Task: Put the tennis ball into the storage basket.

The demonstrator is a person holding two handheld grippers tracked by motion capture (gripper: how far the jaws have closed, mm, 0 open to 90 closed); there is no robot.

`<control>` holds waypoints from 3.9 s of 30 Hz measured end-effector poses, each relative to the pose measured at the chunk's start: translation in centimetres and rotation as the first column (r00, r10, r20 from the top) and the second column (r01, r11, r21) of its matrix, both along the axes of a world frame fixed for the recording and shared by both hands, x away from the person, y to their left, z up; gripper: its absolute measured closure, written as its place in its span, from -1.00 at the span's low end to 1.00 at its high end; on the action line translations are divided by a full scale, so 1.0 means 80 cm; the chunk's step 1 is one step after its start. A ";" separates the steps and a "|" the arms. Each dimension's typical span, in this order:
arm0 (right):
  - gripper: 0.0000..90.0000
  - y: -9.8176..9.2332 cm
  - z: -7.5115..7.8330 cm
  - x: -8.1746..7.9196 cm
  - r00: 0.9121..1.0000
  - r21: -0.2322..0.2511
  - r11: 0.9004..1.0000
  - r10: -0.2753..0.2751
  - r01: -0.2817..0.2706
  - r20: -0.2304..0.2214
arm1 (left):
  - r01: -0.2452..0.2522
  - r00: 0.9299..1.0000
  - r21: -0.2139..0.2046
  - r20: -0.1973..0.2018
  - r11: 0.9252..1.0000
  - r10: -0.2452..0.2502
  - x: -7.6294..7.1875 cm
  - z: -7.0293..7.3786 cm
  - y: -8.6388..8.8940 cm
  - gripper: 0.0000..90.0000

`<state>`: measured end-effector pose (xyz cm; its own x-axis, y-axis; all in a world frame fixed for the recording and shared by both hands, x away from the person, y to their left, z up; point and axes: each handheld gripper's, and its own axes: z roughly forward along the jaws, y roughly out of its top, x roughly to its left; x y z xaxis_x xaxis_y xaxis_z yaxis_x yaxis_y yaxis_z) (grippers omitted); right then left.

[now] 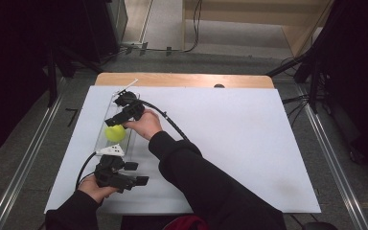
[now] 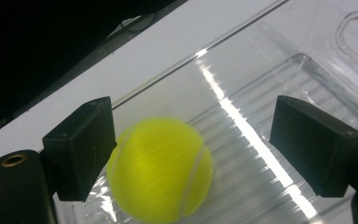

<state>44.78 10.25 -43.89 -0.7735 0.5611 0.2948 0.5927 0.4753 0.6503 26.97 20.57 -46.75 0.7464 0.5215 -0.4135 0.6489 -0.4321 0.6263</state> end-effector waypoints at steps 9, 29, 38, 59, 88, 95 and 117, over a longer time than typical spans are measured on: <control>-0.72 -0.015 0.022 -0.006 1.000 -0.002 1.000 0.006 -0.006 0.010 | -0.002 1.000 0.004 0.000 1.000 0.002 0.001 0.000 -0.001 -0.60; -0.70 -0.060 0.029 -0.028 0.999 -0.007 0.999 0.036 -0.036 0.001 | -0.003 1.000 0.011 -0.001 1.000 0.003 0.002 -0.001 -0.001 -0.60; -0.70 -0.086 0.028 -0.031 1.000 -0.013 1.000 0.021 -0.021 -0.003 | -0.003 1.000 0.014 -0.005 1.000 0.003 0.002 -0.002 -0.001 -0.60; -0.70 -0.122 0.021 -0.044 1.000 -0.025 1.000 -0.004 0.004 -0.011 | -0.003 1.000 0.012 -0.006 1.000 0.003 0.003 -0.002 -0.002 -0.60; -0.65 -0.177 0.008 -0.067 0.999 -0.016 0.999 -0.045 0.045 -0.017 | -0.003 1.000 0.021 -0.004 1.000 0.003 0.002 -0.003 -0.002 -0.60; -0.61 -0.193 0.004 -0.072 0.998 -0.018 0.998 -0.063 0.063 -0.019 | -0.002 1.000 0.025 -0.004 1.000 0.002 0.002 -0.003 -0.002 -0.60; -0.59 -0.234 0.004 -0.086 0.998 -0.004 0.998 -0.066 0.065 -0.018 | -0.005 1.000 0.034 -0.005 0.999 0.005 0.002 -0.004 -0.002 -0.60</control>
<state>37.90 -8.43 -43.59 -0.7295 0.6115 0.3064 0.6344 0.4375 0.6372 27.14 20.44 -47.08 0.7415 0.5394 -0.3991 0.6543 -0.4497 0.6080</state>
